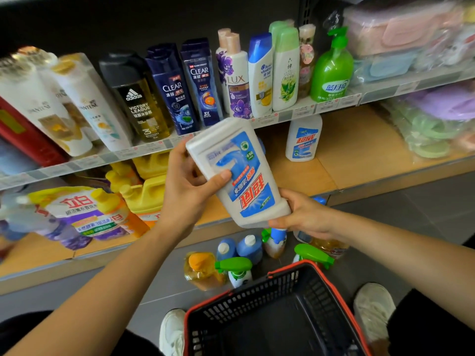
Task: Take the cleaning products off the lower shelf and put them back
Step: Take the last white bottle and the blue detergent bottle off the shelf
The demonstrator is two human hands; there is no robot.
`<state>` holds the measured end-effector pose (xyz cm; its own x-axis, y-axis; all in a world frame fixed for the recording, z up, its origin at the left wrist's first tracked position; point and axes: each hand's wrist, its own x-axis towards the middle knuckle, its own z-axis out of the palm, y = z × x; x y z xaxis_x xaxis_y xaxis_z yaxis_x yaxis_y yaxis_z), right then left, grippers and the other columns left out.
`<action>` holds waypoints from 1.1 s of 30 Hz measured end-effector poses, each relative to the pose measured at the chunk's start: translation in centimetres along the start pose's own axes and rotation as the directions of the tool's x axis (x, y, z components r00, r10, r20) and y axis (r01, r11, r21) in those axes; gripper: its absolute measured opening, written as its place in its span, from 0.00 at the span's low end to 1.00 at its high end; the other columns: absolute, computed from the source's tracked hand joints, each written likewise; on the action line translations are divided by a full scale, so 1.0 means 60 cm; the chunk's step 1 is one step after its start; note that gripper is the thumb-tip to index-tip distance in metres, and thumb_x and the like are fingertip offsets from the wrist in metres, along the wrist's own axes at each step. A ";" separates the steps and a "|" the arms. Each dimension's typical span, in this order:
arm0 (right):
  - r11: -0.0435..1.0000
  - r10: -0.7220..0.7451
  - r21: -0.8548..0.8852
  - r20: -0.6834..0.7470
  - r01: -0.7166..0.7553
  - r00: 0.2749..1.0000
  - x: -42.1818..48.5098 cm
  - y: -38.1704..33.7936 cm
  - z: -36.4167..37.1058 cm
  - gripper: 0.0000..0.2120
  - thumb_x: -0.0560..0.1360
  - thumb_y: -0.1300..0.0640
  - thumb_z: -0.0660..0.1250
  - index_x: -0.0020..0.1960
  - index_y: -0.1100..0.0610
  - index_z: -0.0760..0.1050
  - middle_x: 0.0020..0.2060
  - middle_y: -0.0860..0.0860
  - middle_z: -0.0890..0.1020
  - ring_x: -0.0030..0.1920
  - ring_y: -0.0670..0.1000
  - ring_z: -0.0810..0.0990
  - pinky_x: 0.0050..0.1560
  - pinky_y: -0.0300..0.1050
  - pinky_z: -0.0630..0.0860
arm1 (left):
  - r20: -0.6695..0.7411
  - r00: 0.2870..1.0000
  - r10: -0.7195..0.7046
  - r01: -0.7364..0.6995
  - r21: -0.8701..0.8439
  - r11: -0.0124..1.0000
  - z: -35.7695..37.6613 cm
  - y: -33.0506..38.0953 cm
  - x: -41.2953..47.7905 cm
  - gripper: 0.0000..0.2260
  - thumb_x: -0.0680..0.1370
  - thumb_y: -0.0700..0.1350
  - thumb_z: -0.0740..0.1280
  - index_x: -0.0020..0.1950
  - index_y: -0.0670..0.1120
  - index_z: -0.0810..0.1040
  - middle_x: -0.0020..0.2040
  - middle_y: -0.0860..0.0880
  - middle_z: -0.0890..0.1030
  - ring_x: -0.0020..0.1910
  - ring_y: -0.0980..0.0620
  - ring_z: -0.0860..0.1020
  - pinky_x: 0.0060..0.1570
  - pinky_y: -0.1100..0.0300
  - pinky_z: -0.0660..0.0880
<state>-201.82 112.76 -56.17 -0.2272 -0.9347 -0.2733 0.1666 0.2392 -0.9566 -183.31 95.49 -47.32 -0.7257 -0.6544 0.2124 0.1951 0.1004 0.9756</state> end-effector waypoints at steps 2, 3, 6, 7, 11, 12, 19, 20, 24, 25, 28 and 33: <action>1.000 -0.009 0.024 -0.007 0.009 1.000 0.000 -0.003 -0.008 0.30 0.66 0.58 0.79 0.66 0.53 0.74 0.61 0.55 0.83 0.60 0.61 0.82 0.59 0.59 0.80 | -0.016 1.000 -0.009 0.009 0.019 1.000 -0.007 -0.004 0.005 0.36 0.73 0.38 0.75 0.75 0.50 0.60 0.66 0.44 0.79 0.61 0.41 0.82 0.50 0.41 0.82; 0.999 -0.016 0.038 -0.016 0.017 1.000 -0.001 -0.007 -0.011 0.29 0.66 0.57 0.79 0.65 0.54 0.75 0.60 0.55 0.83 0.59 0.60 0.82 0.55 0.56 0.81 | -0.031 0.999 -0.022 0.022 0.011 1.000 -0.011 -0.010 0.006 0.34 0.73 0.38 0.75 0.73 0.50 0.62 0.65 0.44 0.80 0.61 0.41 0.82 0.48 0.43 0.83; 0.999 -0.020 0.041 -0.108 0.024 0.994 -0.002 -0.026 -0.022 0.27 0.65 0.55 0.79 0.62 0.56 0.78 0.56 0.56 0.84 0.51 0.55 0.85 0.43 0.45 0.83 | -0.132 0.979 -0.157 0.149 -0.075 0.986 -0.023 -0.041 0.007 0.29 0.72 0.40 0.77 0.67 0.49 0.66 0.59 0.45 0.84 0.55 0.42 0.85 0.42 0.49 0.84; 0.999 -0.012 0.036 -0.154 0.018 0.988 -0.003 -0.032 -0.027 0.27 0.64 0.56 0.79 0.61 0.57 0.78 0.55 0.57 0.84 0.48 0.53 0.85 0.40 0.43 0.82 | -0.154 0.963 -0.222 0.207 -0.110 0.972 -0.026 -0.054 0.007 0.28 0.72 0.40 0.78 0.66 0.49 0.67 0.58 0.45 0.84 0.54 0.42 0.85 0.42 0.50 0.84; 1.000 -0.002 -0.013 -0.285 -0.002 0.958 -0.012 -0.056 -0.058 0.25 0.63 0.58 0.77 0.59 0.60 0.77 0.48 0.58 0.85 0.39 0.52 0.85 0.35 0.41 0.80 | -0.173 0.902 -0.395 0.366 -0.178 0.914 -0.030 -0.111 0.003 0.24 0.72 0.42 0.78 0.61 0.51 0.68 0.57 0.44 0.85 0.53 0.45 0.86 0.43 0.53 0.83; 1.000 -0.016 -0.027 -0.298 0.009 0.954 -0.016 -0.061 -0.065 0.24 0.64 0.58 0.76 0.59 0.60 0.77 0.47 0.58 0.85 0.38 0.51 0.85 0.35 0.41 0.81 | -0.169 0.893 -0.417 0.393 -0.162 0.905 -0.030 -0.122 0.001 0.23 0.73 0.43 0.78 0.60 0.51 0.68 0.57 0.44 0.84 0.52 0.45 0.86 0.44 0.53 0.83; 0.925 -0.246 -0.368 -0.393 0.094 0.886 -0.040 -0.102 -0.105 0.20 0.73 0.63 0.75 0.64 0.57 0.78 0.50 0.58 0.84 0.37 0.52 0.82 0.37 0.44 0.82 | -0.043 0.808 -0.587 0.589 0.056 0.806 -0.019 -0.171 -0.019 0.18 0.75 0.43 0.77 0.61 0.46 0.74 0.54 0.44 0.85 0.50 0.44 0.86 0.48 0.55 0.83; 0.895 -0.292 -0.432 -0.385 0.108 0.875 -0.043 -0.109 -0.108 0.21 0.72 0.62 0.75 0.64 0.56 0.78 0.50 0.57 0.84 0.38 0.52 0.82 0.37 0.45 0.82 | 0.000 0.807 -0.591 0.587 0.121 0.801 -0.016 -0.178 -0.021 0.15 0.75 0.43 0.76 0.60 0.47 0.77 0.53 0.46 0.86 0.50 0.46 0.85 0.48 0.57 0.83; 0.749 -0.390 -0.648 -0.260 0.139 0.883 -0.057 -0.130 -0.119 0.22 0.70 0.59 0.78 0.62 0.51 0.80 0.56 0.49 0.83 0.53 0.45 0.82 0.47 0.43 0.83 | 0.218 0.769 -0.601 0.456 0.471 0.755 -0.008 -0.206 -0.026 0.11 0.77 0.43 0.75 0.58 0.50 0.83 0.50 0.55 0.86 0.45 0.61 0.81 0.46 0.61 0.78; 0.715 -0.390 -0.687 -0.235 0.131 0.890 -0.060 -0.131 -0.120 0.23 0.69 0.58 0.79 0.62 0.50 0.80 0.57 0.47 0.83 0.57 0.45 0.81 0.53 0.44 0.81 | 0.270 0.751 -0.603 0.383 0.566 0.730 -0.007 -0.215 -0.026 0.12 0.76 0.43 0.75 0.60 0.49 0.83 0.53 0.53 0.85 0.47 0.62 0.80 0.49 0.58 0.78; 0.661 -0.333 -0.745 -0.186 0.089 0.925 -0.068 -0.128 -0.113 0.25 0.69 0.56 0.79 0.64 0.48 0.80 0.60 0.46 0.82 0.62 0.48 0.78 0.62 0.52 0.78 | 0.356 0.671 -0.651 0.098 0.827 0.553 -0.009 -0.241 -0.032 0.17 0.77 0.48 0.74 0.65 0.48 0.80 0.61 0.51 0.82 0.59 0.54 0.79 0.63 0.54 0.75; 0.563 -0.242 -0.822 -0.066 0.085 0.968 -0.069 -0.120 -0.097 0.24 0.69 0.55 0.79 0.64 0.48 0.80 0.58 0.45 0.83 0.60 0.46 0.79 0.62 0.52 0.77 | 0.378 0.588 -0.716 -0.251 0.926 0.282 -0.032 -0.275 -0.076 0.18 0.78 0.56 0.69 0.67 0.57 0.77 0.63 0.51 0.81 0.62 0.47 0.78 0.59 0.49 0.76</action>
<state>-207.67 116.42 -48.75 -0.3240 -0.9452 -0.0396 -0.7139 0.2717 -0.6454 -181.93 95.39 -64.50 -0.8152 -0.1734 -0.5526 -0.3734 0.8867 0.2726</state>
